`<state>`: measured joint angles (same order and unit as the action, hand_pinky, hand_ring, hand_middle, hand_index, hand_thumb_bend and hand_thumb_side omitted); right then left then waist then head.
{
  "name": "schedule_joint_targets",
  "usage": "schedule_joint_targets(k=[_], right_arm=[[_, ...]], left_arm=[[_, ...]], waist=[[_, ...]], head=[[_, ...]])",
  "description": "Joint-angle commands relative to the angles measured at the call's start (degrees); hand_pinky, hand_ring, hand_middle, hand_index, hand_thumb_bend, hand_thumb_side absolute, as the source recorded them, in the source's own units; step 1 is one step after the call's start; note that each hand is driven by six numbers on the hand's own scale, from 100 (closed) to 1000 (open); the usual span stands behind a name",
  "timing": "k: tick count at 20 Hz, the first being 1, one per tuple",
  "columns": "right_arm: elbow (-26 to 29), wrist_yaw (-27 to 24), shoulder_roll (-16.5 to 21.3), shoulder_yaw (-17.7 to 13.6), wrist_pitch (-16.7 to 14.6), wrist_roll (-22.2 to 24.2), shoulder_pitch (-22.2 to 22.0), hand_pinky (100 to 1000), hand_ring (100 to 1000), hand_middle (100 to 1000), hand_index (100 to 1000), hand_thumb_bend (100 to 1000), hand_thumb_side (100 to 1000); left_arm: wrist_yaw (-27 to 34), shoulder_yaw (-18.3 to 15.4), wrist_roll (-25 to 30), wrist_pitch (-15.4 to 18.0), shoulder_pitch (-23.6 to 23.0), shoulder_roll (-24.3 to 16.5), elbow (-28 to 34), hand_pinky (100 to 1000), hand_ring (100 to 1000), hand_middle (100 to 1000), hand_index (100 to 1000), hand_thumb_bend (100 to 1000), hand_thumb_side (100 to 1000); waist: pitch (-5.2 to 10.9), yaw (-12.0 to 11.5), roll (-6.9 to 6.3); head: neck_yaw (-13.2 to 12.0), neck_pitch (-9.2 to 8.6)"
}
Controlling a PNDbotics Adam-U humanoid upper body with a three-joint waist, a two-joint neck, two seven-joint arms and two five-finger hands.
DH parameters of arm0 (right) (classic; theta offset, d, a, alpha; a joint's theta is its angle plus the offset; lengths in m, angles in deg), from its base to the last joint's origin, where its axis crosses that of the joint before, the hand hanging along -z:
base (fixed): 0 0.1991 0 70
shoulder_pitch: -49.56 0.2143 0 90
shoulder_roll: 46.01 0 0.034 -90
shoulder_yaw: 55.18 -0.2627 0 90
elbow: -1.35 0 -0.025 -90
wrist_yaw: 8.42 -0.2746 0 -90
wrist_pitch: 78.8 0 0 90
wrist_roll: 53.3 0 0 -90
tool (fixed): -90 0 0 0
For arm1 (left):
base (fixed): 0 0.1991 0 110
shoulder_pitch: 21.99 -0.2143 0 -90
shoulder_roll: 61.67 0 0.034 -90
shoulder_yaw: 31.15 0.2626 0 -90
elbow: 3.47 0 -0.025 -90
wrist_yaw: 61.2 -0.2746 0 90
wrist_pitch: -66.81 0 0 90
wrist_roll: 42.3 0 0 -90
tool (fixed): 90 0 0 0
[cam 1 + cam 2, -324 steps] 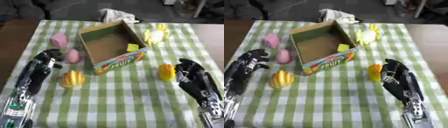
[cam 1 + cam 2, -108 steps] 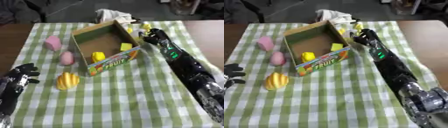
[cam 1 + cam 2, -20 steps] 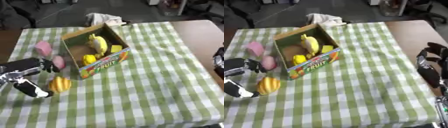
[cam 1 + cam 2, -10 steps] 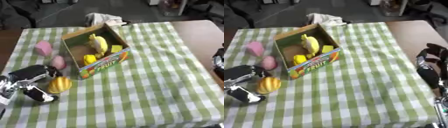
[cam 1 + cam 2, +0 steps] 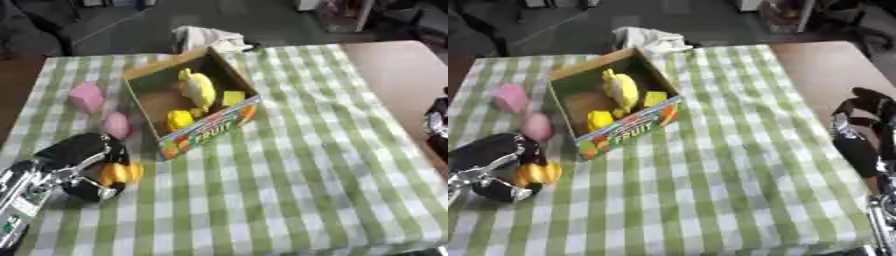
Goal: Pick up objects on the table and place them in the box.
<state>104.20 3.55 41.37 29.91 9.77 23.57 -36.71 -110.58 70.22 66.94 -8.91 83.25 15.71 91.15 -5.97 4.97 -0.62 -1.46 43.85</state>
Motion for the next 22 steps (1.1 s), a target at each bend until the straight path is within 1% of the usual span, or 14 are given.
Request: schedule_joint_targets(k=[1, 3, 5, 7, 9, 12, 15, 17, 19, 20, 21, 22], right_arm=[[1.2, 0.1, 0.7, -0.5, 0.2, -0.2, 0.3, 678, 794, 639, 780, 100, 304], [1.2, 0.1, 0.7, -0.5, 0.2, -0.3, 0.2, 677, 793, 638, 780, 100, 303], [1.2, 0.0, 0.7, -0.3, 0.2, -0.2, 0.1, 677, 793, 638, 780, 100, 302], [1.1, -0.2, 0.7, 0.0, 0.2, 0.0, 0.1, 677, 793, 638, 780, 100, 302], [1.1, -0.4, 0.6, 0.4, 0.1, 0.4, 0.2, 677, 793, 638, 779, 100, 302], [1.0, -0.7, 0.3, 1.1, 0.0, 1.0, 0.3, 677, 794, 637, 779, 100, 301], [1.0, -1.1, -0.2, 1.5, -0.2, 1.5, 0.4, 677, 794, 637, 779, 100, 301], [0.8, -1.3, -0.3, 1.5, -0.1, 1.6, 0.6, 677, 794, 636, 778, 100, 301], [0.5, -1.4, -0.4, 1.4, -0.1, 1.5, 0.9, 676, 794, 636, 778, 100, 300], [0.3, -1.4, -0.5, 1.4, -0.1, 1.4, 1.0, 676, 794, 636, 778, 100, 300], [0.2, -1.4, -0.5, 1.4, -0.1, 1.4, 1.1, 676, 794, 636, 777, 100, 295], [0.1, -1.4, -0.6, 1.4, -0.1, 1.4, 1.2, 676, 794, 636, 777, 100, 300]], left_arm=[[2.4, -2.8, -2.9, -0.8, 2.4, -4.5, 5.3, 536, 463, 415, 604, 329, 100], [4.3, -3.7, -4.4, -2.1, 4.6, -6.0, 7.4, 547, 466, 416, 608, 340, 100], [6.1, -3.9, -5.8, -3.6, 7.5, -6.7, 7.5, 545, 467, 415, 610, 338, 100], [7.6, -2.8, -6.3, -4.4, 10.4, -6.6, 5.6, 556, 474, 425, 619, 352, 100], [7.5, -0.8, -5.6, -4.3, 13.3, -5.8, 3.0, 584, 492, 448, 636, 406, 100], [5.3, 1.7, -3.8, -4.3, 17.7, -2.8, -1.3, 589, 500, 456, 646, 410, 100], [2.7, 2.0, -3.1, -6.2, 22.1, 1.4, -5.7, 599, 512, 468, 664, 412, 100], [0.7, 2.2, -3.4, -7.3, 25.3, 4.6, -8.8, 612, 523, 481, 678, 418, 100], [-1.2, 2.4, -3.6, -7.9, 28.5, 7.6, -12.1, 637, 554, 510, 705, 431, 100], [-2.2, 2.5, -3.7, -8.0, 29.9, 8.8, -13.7, 652, 574, 531, 723, 444, 100], [-3.3, 2.6, -4.0, -7.8, 30.8, 9.6, -15.3, 680, 617, 578, 754, 499, 112], [-4.3, 2.7, -4.5, -7.4, 31.4, 10.2, -17.0, 698, 647, 608, 772, 555, 148]], waist=[[0.77, -0.1, -0.12], [0.86, -0.1, -0.17], [1.02, 0.2, -0.15], [1.21, 0.7, -0.07], [1.40, 1.6, 0.14], [1.38, 2.8, 0.59], [0.91, 3.6, 1.01], [0.53, 3.8, 1.10], [0.23, 3.6, 1.08], [0.11, 3.5, 1.06], [0.04, 3.5, 1.04], [0.00, 3.6, 1.01]], head=[[0.0, 0.27], [-0.1, 0.27], [-0.3, 0.27], [-0.8, 0.27], [-1.6, 0.27], [-2.8, 0.27], [-4.1, 0.27], [-4.4, 0.27], [-4.2, 0.27], [-4.1, 0.27], [-4.0, 0.27], [-4.0, 0.27]])
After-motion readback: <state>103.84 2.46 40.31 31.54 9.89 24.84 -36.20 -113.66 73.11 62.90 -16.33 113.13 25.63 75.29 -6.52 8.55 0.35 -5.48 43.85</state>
